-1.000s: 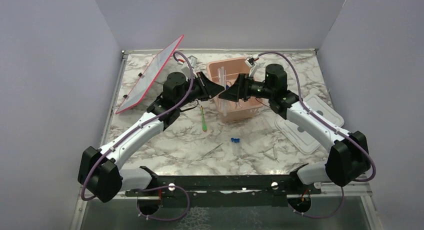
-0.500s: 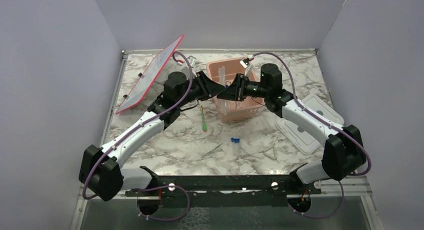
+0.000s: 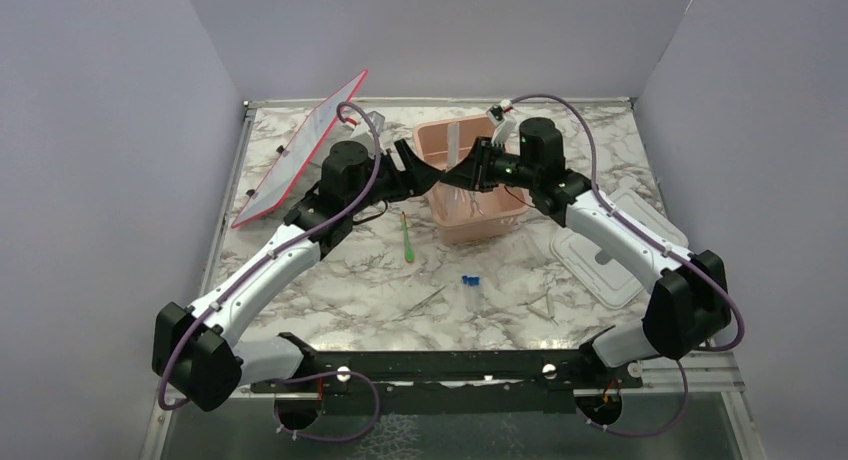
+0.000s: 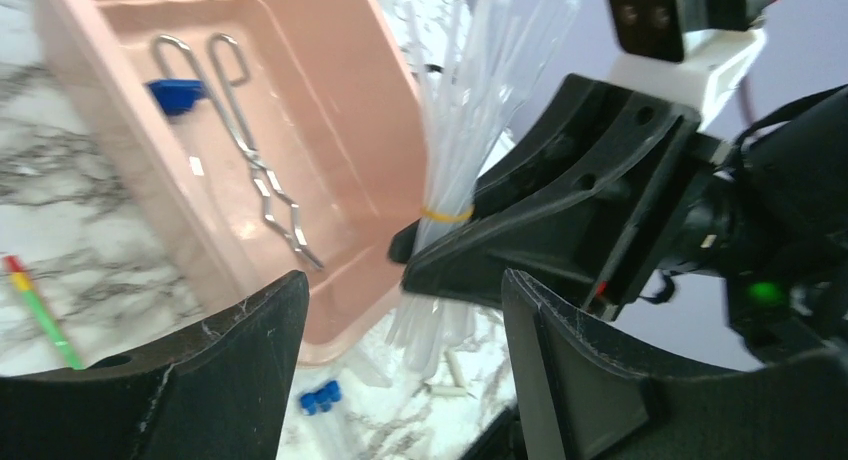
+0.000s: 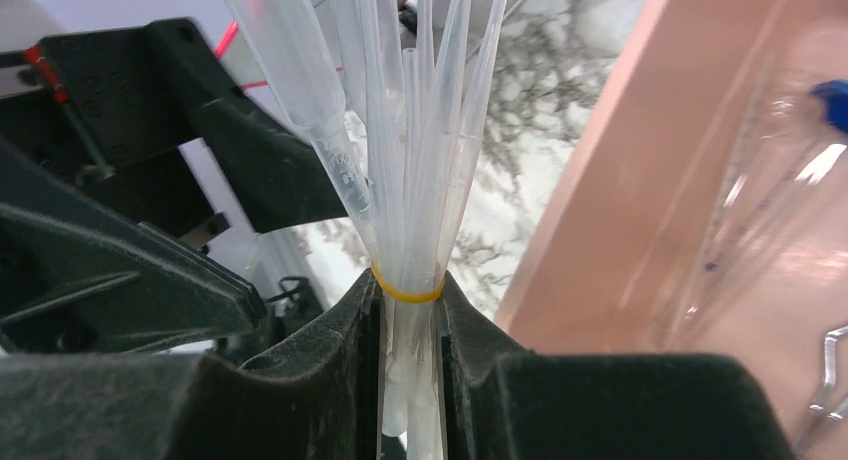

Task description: Organize the chemistry lab equipment

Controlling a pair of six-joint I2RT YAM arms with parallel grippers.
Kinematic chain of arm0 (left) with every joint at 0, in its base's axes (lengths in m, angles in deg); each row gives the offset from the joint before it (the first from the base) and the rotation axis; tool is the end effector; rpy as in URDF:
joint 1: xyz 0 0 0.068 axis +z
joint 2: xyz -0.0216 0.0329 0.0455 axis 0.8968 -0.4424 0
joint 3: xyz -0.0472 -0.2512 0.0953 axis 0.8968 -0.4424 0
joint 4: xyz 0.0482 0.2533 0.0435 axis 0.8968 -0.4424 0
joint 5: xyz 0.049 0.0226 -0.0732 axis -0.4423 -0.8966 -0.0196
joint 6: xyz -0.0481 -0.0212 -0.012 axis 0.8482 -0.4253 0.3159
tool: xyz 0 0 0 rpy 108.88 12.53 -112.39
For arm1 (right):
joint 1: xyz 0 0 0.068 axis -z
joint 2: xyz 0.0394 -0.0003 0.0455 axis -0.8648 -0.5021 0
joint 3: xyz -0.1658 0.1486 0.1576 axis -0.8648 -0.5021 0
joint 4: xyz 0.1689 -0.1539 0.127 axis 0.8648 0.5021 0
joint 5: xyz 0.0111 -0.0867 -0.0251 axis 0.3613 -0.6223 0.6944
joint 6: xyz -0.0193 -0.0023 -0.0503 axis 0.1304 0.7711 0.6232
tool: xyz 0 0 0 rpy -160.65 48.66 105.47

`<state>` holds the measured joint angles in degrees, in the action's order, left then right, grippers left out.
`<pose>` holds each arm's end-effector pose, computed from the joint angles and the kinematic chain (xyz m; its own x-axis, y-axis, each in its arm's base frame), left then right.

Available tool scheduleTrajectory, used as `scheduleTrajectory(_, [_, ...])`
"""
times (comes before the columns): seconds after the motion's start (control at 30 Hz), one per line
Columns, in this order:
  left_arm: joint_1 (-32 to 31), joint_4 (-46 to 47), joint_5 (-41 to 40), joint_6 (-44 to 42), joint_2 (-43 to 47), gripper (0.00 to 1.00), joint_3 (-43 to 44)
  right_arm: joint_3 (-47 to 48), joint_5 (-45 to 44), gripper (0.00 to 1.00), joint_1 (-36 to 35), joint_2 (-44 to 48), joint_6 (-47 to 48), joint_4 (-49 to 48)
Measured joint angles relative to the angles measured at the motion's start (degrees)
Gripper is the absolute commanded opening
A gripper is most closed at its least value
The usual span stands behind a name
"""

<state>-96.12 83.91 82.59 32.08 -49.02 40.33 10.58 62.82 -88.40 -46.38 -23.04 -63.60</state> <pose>0.2400 -0.1602 0.3416 -0.6181 -0.4171 -0.6663 0.3511 0.6119 -0.7088 0.2876 0.1784 0.3186 -0.7069 0.1529 -0.6906 -0.5521 0.4911 0.6738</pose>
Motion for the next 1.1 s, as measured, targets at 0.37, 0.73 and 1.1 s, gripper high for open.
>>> scheduleTrajectory(0.37, [0.5, -11.17, -10.29, -13.09, 5.84, 0.75, 0.44, 12.68, -16.46, 0.27, 0.17, -15.1, 11.58, 11.69])
scheduleTrajectory(0.73, [0.5, -14.86, -12.92, -15.13, 3.28, 0.75, -5.53, 17.59, -18.58, 0.36, 0.35, -28.15, 15.45, 21.22])
scheduleTrajectory(1.1, [0.5, -14.88, -13.0, -15.34, 0.52, 0.75, -5.7, 20.57, -18.18, 0.47, 0.07, -30.36, 15.72, 23.93])
